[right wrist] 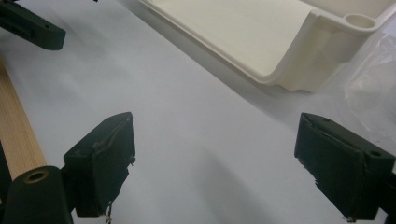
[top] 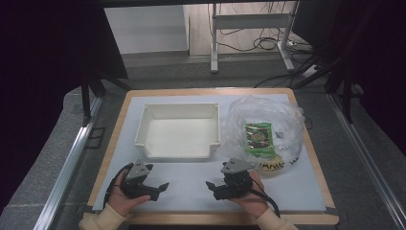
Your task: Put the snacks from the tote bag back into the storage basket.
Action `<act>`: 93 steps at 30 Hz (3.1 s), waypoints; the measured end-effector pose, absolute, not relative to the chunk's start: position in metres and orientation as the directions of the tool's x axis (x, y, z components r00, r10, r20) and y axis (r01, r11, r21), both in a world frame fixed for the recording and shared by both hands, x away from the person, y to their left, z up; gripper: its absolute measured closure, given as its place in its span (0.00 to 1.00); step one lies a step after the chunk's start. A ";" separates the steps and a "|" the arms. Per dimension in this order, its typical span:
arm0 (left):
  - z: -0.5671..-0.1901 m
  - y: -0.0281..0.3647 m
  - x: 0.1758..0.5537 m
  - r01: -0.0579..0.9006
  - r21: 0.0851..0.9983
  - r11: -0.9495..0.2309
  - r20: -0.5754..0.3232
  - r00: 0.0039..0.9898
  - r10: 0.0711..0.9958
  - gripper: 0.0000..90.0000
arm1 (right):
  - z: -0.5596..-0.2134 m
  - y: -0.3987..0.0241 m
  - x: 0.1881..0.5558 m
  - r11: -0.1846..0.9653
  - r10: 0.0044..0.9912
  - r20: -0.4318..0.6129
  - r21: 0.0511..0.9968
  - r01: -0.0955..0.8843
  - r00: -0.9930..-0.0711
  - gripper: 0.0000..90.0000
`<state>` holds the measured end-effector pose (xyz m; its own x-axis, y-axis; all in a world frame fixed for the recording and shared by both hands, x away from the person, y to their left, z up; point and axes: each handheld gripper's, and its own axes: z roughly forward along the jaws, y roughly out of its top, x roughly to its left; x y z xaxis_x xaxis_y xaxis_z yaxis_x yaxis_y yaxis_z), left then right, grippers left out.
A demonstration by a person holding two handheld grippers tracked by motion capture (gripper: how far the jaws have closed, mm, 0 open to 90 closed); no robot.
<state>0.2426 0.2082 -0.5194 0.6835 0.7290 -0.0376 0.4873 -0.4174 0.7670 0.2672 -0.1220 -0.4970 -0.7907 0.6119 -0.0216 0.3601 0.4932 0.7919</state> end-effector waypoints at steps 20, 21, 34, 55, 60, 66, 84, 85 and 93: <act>-0.519 0.205 0.235 0.453 0.786 -0.421 -0.003 0.684 0.730 0.10 | -0.493 -0.126 0.275 0.448 0.607 0.033 0.811 0.376 -0.794 0.21; -0.519 0.204 0.235 0.450 0.786 -0.423 0.000 0.684 0.729 0.10 | -0.492 -0.125 0.274 0.452 0.603 0.028 0.812 0.370 -0.797 0.21; -0.520 0.201 0.235 0.436 0.785 -0.441 0.026 0.687 0.726 0.10 | -0.476 -0.125 0.272 0.463 0.600 -0.006 0.818 0.342 -0.800 0.24; -0.520 0.203 0.241 0.438 0.792 -0.426 0.012 0.686 0.728 0.10 | -0.450 -0.146 0.298 0.380 0.639 0.065 0.840 0.388 -0.767 0.24; -0.520 0.200 0.240 0.439 0.787 -0.434 0.019 0.686 0.728 0.10 | -0.441 -0.156 0.300 0.373 0.656 0.064 0.839 0.397 -0.752 0.25; -0.520 0.199 0.239 0.436 0.789 -0.433 0.026 0.681 0.732 0.10 | -0.433 -0.165 0.302 0.370 0.664 0.053 0.844 0.389 -0.746 0.25; -0.521 0.200 0.239 0.438 0.786 -0.437 0.032 0.676 0.736 0.10 | -0.408 -0.181 0.309 0.350 0.699 0.029 0.857 0.377 -0.714 0.25; -0.521 0.200 0.239 0.438 0.786 -0.437 0.032 0.676 0.736 0.10 | -0.408 -0.181 0.309 0.350 0.699 0.029 0.857 0.377 -0.714 0.25; -0.522 0.203 0.236 0.441 0.782 -0.440 0.040 0.670 0.742 0.10 | -0.403 -0.186 0.319 0.350 0.704 0.021 0.859 0.373 -0.710 0.25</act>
<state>0.2356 0.2028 -0.5216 0.6696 0.7417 0.0403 0.4405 -0.4402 0.7824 0.3187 -0.1856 -0.4030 -0.7096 0.7043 0.0211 0.3734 0.3505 0.8589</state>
